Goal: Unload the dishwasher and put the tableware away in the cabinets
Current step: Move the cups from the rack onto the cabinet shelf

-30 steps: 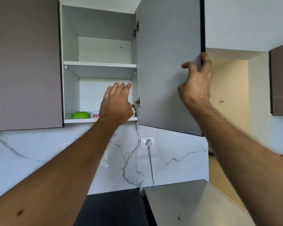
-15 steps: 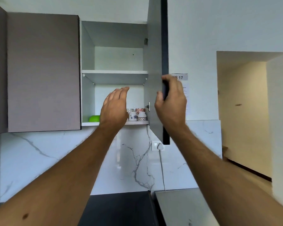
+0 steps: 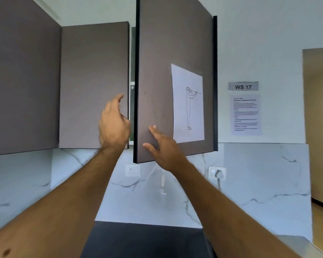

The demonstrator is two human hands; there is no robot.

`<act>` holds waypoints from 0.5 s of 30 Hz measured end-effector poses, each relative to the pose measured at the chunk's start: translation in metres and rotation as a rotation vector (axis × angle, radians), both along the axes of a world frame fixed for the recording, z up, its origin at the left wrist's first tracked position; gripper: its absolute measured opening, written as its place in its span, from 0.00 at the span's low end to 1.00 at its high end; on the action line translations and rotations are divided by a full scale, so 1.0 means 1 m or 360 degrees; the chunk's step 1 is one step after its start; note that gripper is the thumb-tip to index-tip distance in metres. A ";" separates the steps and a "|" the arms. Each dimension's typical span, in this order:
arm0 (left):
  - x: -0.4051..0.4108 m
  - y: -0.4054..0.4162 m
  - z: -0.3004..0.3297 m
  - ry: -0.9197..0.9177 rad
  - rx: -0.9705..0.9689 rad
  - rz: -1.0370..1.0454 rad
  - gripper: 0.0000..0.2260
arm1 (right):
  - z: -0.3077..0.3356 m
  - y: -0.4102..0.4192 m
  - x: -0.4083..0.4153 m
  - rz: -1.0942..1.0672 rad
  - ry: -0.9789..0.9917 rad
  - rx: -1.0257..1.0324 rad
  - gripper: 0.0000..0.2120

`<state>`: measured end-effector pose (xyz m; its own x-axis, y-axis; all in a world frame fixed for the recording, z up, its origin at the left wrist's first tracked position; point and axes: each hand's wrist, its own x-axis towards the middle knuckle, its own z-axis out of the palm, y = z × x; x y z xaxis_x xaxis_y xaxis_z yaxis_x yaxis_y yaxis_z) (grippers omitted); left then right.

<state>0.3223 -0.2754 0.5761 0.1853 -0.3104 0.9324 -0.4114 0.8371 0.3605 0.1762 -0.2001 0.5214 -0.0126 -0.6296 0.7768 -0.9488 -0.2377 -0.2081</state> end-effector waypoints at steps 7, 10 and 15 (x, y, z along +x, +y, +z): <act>-0.009 -0.077 -0.013 -0.0452 -0.0036 0.0087 0.26 | 0.003 -0.088 -0.034 -0.0226 0.0195 0.0202 0.37; -0.018 -0.115 -0.016 -0.0631 -0.0124 0.0226 0.24 | 0.012 -0.117 -0.045 -0.0368 0.0293 0.0052 0.34; -0.039 -0.172 -0.020 -0.0835 -0.0203 0.0501 0.23 | 0.023 -0.160 -0.056 -0.0505 0.0394 0.0017 0.30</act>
